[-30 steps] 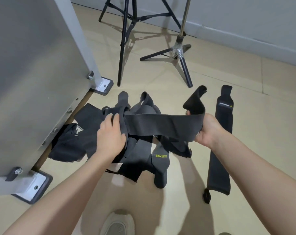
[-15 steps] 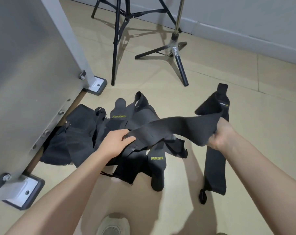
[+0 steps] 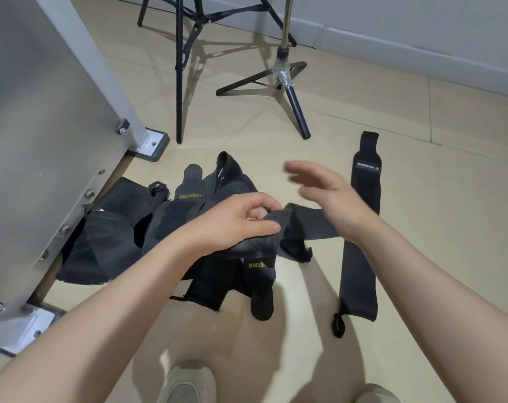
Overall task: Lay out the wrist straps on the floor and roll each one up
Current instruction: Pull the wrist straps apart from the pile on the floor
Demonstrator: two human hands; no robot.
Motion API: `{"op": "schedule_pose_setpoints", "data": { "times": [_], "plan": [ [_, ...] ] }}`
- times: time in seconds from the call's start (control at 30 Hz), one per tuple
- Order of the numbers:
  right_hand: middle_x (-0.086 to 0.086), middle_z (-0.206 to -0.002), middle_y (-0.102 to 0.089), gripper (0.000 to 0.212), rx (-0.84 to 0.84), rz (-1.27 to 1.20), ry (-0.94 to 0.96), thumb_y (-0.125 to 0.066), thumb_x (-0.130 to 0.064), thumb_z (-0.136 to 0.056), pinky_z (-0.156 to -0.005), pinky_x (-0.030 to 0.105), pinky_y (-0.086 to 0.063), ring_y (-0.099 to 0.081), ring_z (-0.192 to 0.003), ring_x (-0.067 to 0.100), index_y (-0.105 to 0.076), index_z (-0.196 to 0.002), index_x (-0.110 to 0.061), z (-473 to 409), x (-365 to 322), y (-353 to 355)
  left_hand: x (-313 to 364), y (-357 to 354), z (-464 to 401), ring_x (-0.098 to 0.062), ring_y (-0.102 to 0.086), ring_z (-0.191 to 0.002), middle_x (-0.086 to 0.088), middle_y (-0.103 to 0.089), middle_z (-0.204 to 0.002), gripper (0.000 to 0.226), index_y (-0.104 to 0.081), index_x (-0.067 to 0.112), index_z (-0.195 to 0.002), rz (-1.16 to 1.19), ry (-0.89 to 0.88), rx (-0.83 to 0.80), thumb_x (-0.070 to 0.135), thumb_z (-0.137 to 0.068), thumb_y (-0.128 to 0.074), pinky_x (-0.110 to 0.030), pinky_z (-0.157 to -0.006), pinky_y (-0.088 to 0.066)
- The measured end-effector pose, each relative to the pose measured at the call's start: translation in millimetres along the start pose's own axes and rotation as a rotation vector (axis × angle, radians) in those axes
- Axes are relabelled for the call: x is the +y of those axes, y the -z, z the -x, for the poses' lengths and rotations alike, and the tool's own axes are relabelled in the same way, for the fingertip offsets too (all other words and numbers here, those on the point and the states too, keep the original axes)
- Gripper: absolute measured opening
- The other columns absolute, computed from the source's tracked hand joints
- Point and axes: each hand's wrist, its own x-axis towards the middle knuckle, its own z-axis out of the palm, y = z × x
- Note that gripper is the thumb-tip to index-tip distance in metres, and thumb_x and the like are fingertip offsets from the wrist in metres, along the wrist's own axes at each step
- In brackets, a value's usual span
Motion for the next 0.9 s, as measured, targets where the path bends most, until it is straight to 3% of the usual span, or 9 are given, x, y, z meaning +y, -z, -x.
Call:
{"op": "schedule_pose_setpoints", "data": {
  "times": [0.1, 0.23, 0.33, 0.43, 0.5, 0.57, 0.67, 0.83, 0.9],
  "plan": [
    [0.000, -0.110, -0.064, 0.029, -0.194, -0.012, 0.012, -0.049, -0.011, -0.089, -0.089, 0.015, -0.044, -0.060, -0.101, 0.002, -0.057, -0.116, -0.015, 3.0, -9.0, -16.2, 11.9, -4.3, -2.8, -0.011, -0.067, -0.078, -0.001, -0.071, -0.082, 0.013, -0.061, 0.019, -0.099, 0.188, -0.015, 0.139, 0.011, -0.088, -0.062, -0.027, -0.080, -0.052],
    [-0.009, -0.142, -0.038, 0.071, -0.096, 0.081, 0.170, -0.057, -0.050, -0.076, -0.106, 0.016, -0.033, -0.041, -0.128, 0.002, -0.029, -0.139, -0.035, 11.2, -18.4, -6.0, 30.2, -4.3, -3.4, -0.012, -0.067, -0.075, -0.004, -0.068, -0.088, 0.015, -0.056, 0.015, -0.107, 0.681, 0.030, 0.315, 0.012, -0.092, -0.055, -0.026, -0.070, -0.055],
    [-0.014, -0.139, -0.037, 0.069, -0.140, 0.286, 0.348, -0.066, -0.042, -0.073, -0.105, 0.014, -0.033, -0.037, -0.130, -0.001, -0.037, -0.134, -0.034, 24.9, -29.6, 4.9, 52.8, -5.3, -0.9, -0.013, -0.069, -0.075, -0.002, -0.072, -0.086, 0.026, -0.054, 0.018, -0.117, 0.859, -0.008, 0.262, 0.010, -0.093, -0.052, -0.025, -0.064, -0.056],
    [-0.013, -0.120, -0.058, 0.045, -0.033, 0.302, 0.420, -0.067, -0.017, -0.081, -0.095, 0.020, -0.044, -0.054, -0.113, 0.002, -0.052, -0.123, -0.025, 34.8, -30.2, 14.9, 75.3, -15.8, -0.8, -0.015, -0.070, -0.070, -0.003, -0.073, -0.079, 0.032, -0.052, 0.020, -0.121, 0.867, 0.012, 0.171, 0.007, -0.092, -0.052, -0.025, -0.060, -0.057],
    [-0.011, -0.087, -0.070, 0.012, 0.108, 0.040, 0.273, -0.058, -0.010, -0.091, -0.075, 0.025, -0.052, -0.065, -0.082, 0.007, -0.065, -0.098, -0.017, 47.0, -31.7, 21.4, 85.7, -26.9, -4.5, -0.017, -0.069, -0.068, -0.005, -0.070, -0.076, 0.022, -0.055, 0.015, -0.116, 0.780, 0.059, 0.159, 0.016, -0.095, -0.051, -0.025, -0.063, -0.057],
    [-0.006, -0.059, -0.063, 0.030, 0.262, -0.224, 0.030, -0.045, -0.019, -0.099, -0.052, 0.024, -0.043, -0.054, -0.052, 0.010, -0.065, -0.079, -0.009, 56.6, -24.4, 29.2, 86.6, -36.0, -12.8, -0.015, -0.063, -0.062, -0.001, -0.064, -0.067, 0.021, -0.062, 0.016, -0.101, 0.469, 0.090, 0.282, 0.030, -0.098, -0.047, -0.024, -0.065, -0.052],
    [-0.001, -0.070, -0.063, 0.029, 0.301, -0.654, -0.205, -0.042, -0.028, -0.100, -0.047, 0.021, -0.035, -0.052, -0.051, 0.008, -0.063, -0.101, -0.008, 69.9, -11.8, 42.1, 81.6, -47.7, -23.3, -0.002, -0.058, -0.075, 0.013, -0.063, -0.077, 0.036, -0.066, 0.020, -0.086, 0.006, 0.060, 0.349, 0.042, -0.098, -0.040, -0.017, -0.074, -0.044],
    [-0.001, -0.079, -0.067, 0.030, 0.444, -1.051, -0.307, -0.042, -0.028, -0.100, -0.032, 0.014, -0.031, -0.059, -0.047, 0.007, -0.055, -0.120, -0.010, 84.9, 10.0, 61.5, 54.9, -57.1, -38.3, -0.003, -0.045, -0.113, 0.012, -0.051, -0.127, 0.036, -0.060, 0.023, -0.116, -0.121, 0.071, 0.070, 0.047, -0.095, -0.043, -0.024, -0.096, -0.031],
    [0.000, -0.085, -0.069, 0.029, 0.497, -1.170, -0.330, -0.043, -0.031, -0.099, -0.040, 0.014, -0.038, -0.062, -0.055, 0.009, -0.059, -0.114, -0.011, 89.5, 21.3, 72.1, 45.6, -55.9, -43.7, -0.008, -0.056, -0.097, 0.007, -0.064, -0.103, 0.031, -0.065, 0.024, -0.092, -0.179, 0.075, -0.019, 0.052, -0.081, -0.061, -0.032, -0.091, -0.040]
  ]
}}
